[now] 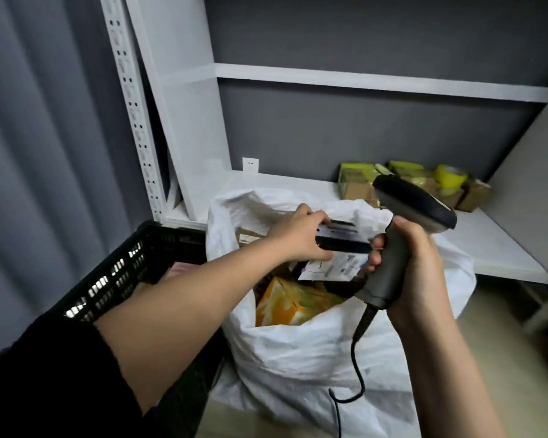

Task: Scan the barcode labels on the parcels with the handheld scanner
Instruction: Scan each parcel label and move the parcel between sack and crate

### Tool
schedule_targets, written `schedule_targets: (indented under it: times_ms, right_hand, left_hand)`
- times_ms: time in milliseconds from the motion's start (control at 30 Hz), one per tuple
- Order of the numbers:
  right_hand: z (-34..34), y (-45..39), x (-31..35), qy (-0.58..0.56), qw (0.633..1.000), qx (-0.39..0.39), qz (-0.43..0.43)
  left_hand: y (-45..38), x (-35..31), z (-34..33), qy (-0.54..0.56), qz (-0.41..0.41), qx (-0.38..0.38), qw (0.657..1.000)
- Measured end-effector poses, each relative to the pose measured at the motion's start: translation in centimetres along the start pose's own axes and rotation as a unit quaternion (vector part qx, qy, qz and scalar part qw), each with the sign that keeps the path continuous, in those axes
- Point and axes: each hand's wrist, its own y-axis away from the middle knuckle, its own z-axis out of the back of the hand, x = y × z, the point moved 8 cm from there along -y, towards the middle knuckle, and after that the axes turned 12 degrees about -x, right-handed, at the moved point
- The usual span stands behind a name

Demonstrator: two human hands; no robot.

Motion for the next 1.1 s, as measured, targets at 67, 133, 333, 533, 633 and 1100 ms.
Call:
schedule_targets:
  times_ms: [67, 133, 333, 533, 633, 1100]
  right_hand:
    - [0.5, -0.4, 0.2, -0.012, 1.0, -0.009, 0.006]
    - [0.4, -0.5, 0.1, -0.024, 1.0, -0.01, 0.003]
    - [-2.7, 0.8, -1.9, -0.006, 0.999, 0.021, -0.027]
    - [-10.0, 5.5, -8.1, 0.031, 0.98, 0.154, -0.12]
    - [-13.2, 8.4, -12.6, 0.092, 0.964, 0.199, -0.148]
    - [-16.0, 9.1, -32.6, 0.282, 0.932, 0.122, -0.192]
  left_hand:
    - [-1.1, -0.8, -2.0, -0.031, -0.011, 0.044, 0.998]
    - [-2.0, -0.5, -3.0, 0.024, 0.02, 0.059, 0.998]
    - [-0.4, 3.5, 4.2, 0.091, 0.024, -0.087, 0.992]
    - [8.7, 16.9, 12.3, 0.155, 0.134, -0.256, 0.945]
    - [14.7, 25.1, 10.8, 0.077, 0.233, -0.195, 0.95]
    - [23.2, 39.9, -10.2, -0.039, 0.315, 0.282, 0.905]
